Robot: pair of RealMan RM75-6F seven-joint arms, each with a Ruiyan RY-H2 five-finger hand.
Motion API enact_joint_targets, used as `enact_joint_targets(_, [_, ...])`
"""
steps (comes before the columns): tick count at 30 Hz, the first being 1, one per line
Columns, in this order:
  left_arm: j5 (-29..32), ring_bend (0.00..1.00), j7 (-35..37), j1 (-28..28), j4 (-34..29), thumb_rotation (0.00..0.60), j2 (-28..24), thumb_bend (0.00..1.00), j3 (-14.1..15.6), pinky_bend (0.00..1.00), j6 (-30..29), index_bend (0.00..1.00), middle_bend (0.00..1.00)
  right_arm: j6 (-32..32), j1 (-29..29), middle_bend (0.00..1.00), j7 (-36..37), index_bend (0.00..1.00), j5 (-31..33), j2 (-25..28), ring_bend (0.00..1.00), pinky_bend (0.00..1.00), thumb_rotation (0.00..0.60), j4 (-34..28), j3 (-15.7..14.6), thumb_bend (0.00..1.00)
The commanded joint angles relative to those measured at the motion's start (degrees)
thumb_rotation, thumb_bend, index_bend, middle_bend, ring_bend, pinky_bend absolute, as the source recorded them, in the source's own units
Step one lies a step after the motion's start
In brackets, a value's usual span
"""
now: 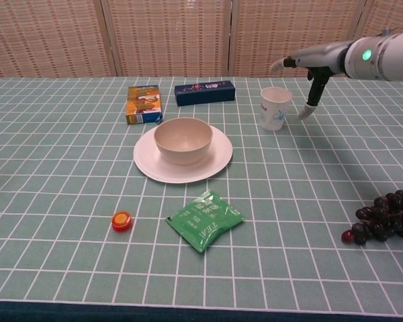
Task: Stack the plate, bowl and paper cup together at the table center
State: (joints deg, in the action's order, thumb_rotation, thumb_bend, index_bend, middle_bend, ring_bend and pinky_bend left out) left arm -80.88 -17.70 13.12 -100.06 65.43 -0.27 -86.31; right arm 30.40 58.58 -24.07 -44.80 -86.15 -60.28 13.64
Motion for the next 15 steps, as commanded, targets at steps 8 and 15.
enact_joint_targets(8, [-1.04, 0.26, 0.76, -1.73, -0.07, 0.600, -0.62, 0.27, -0.41, 0.41, -0.87, 0.16, 0.24, -5.99, 4.72, 0.05, 4.96, 0.00, 1.30, -9.55, 0.00, 0.19, 0.600, 15.24, -0.41, 0.11])
enact_joint_targets(15, [-0.95, 0.26, 1.00, -2.46, 0.23, 0.600, -0.85, 0.27, -0.70, 0.41, -0.42, 0.16, 0.24, -8.40, 6.05, 0.07, 8.85, 0.00, -0.66, -13.99, 0.01, 0.19, 0.600, 22.46, 0.23, 0.14])
